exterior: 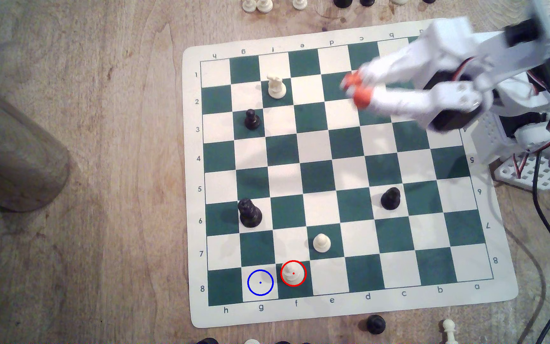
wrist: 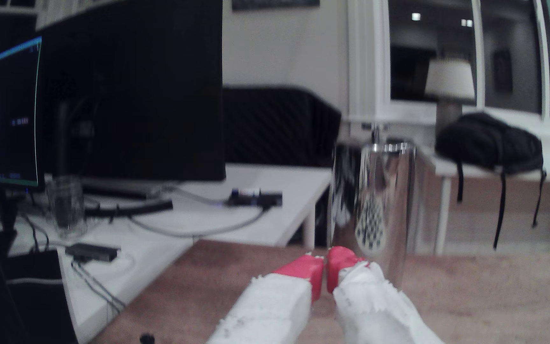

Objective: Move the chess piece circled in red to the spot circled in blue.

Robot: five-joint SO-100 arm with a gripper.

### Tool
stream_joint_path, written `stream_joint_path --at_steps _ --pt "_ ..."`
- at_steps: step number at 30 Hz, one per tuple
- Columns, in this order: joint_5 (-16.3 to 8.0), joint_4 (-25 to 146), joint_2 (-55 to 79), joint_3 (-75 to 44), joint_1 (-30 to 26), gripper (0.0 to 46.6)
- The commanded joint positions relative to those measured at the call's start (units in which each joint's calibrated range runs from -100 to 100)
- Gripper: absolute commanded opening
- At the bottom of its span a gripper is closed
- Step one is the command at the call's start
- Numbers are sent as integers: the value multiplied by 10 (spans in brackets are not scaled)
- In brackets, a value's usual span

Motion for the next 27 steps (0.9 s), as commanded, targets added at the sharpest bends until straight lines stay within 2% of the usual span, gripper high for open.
stream_joint_path --at_steps 1,7,8,12,18,27 --pt "-3 74 39 -98 -5 109" --pt "-12 176 152 -201 -45 149" --pt "-19 213 181 -234 -58 170" --pt "-25 249 209 -255 -74 203" --pt "-28 298 279 -280 -112 186" --pt "-27 239 462 -321 -119 169"
